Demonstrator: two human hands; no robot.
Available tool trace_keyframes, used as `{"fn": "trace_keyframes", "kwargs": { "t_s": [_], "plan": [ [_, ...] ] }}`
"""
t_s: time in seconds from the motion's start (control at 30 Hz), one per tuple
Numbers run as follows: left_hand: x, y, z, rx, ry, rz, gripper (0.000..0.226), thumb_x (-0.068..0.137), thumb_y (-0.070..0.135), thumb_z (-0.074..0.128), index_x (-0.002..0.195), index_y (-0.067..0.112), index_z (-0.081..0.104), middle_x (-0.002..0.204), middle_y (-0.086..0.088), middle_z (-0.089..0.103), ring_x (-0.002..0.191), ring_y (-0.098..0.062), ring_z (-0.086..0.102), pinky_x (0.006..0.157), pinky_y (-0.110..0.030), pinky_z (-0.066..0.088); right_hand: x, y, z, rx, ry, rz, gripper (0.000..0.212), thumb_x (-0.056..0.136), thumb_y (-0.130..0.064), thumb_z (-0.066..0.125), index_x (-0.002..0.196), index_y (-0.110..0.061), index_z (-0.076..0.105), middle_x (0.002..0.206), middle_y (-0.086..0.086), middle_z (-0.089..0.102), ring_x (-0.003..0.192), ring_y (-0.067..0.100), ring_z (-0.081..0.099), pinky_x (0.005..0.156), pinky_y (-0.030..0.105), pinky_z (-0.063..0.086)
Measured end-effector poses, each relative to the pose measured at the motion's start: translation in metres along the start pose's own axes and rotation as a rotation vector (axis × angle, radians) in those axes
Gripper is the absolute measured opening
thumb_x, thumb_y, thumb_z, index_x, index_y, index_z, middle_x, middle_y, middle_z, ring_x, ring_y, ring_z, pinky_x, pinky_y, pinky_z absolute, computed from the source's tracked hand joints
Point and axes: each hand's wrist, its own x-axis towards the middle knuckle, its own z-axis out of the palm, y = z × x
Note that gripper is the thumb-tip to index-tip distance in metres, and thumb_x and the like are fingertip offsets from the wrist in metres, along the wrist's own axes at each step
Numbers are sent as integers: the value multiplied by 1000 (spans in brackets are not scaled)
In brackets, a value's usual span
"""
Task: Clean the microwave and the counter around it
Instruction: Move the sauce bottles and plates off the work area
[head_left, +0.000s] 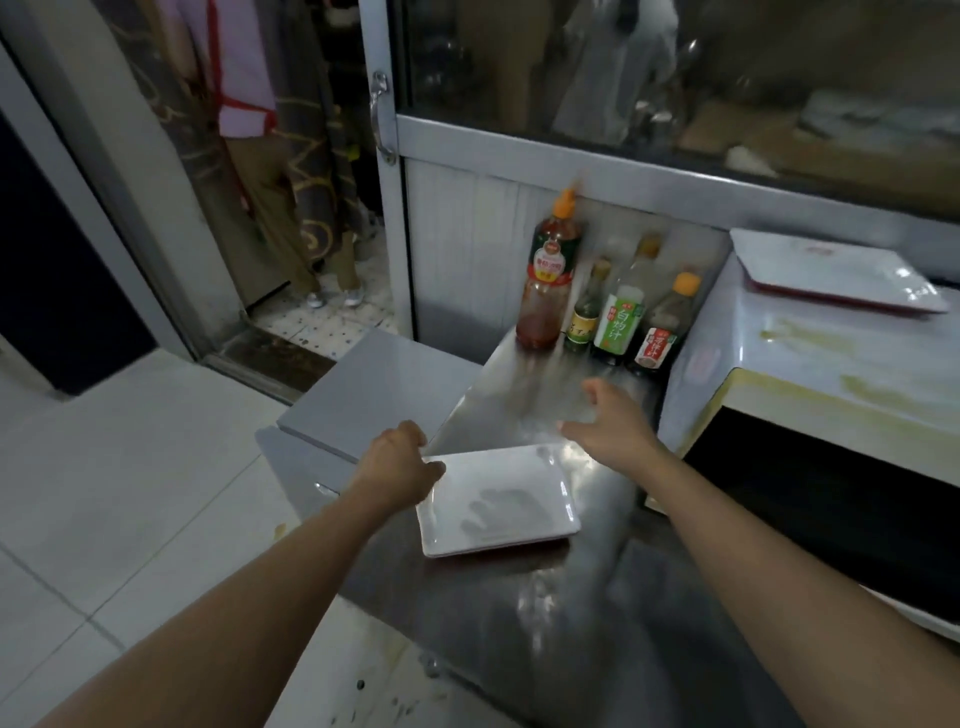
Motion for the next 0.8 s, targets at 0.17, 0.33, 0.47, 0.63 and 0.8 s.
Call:
{"fn": "trace_keyframes", "kwargs": {
  "t_s": [0.17, 0.33, 0.47, 0.63, 0.8],
  "plan": [
    [-1, 44, -30, 23, 10, 167, 47, 84, 33, 66, 124, 17, 49, 123, -8, 57, 109, -25, 57, 91, -34, 48, -27, -26, -48, -9, 113, -59, 71, 78, -30, 73, 138, -10, 39, 140, 12, 43, 130, 27, 41, 107, 36, 37],
    [-3, 96, -51, 46, 16, 329, 46, 84, 35, 65, 122, 14, 51, 119, -6, 61, 101, -22, 57, 80, -28, 43, -47, -32, -101, -42, 256, -44, 61, 78, -30, 71, 130, -11, 46, 131, 12, 49, 123, 29, 45, 100, 36, 41],
    [-4, 146, -56, 65, 13, 451, 30, 84, 31, 64, 106, 13, 54, 112, -10, 63, 100, -26, 59, 73, -26, 39, -54, -17, -146, -44, 326, 5, 63, 80, -29, 70, 133, -11, 41, 134, 13, 43, 128, 29, 38, 102, 36, 37],
    [-1, 211, -46, 57, 7, 546, 34, 84, 30, 64, 112, 14, 53, 111, -9, 63, 95, -24, 58, 72, -25, 39, -49, 19, -198, -36, 393, 94, 68, 82, -31, 68, 139, -13, 35, 142, 7, 39, 134, 25, 30, 104, 33, 33],
    [12, 277, -27, 9, -22, 567, 33, 86, 32, 62, 112, 13, 55, 110, -9, 63, 101, -26, 59, 82, -32, 46, -26, 64, -239, -41, 421, 193, 68, 84, -33, 66, 140, -12, 33, 141, 11, 36, 135, 28, 28, 103, 34, 33]
  ]
}}
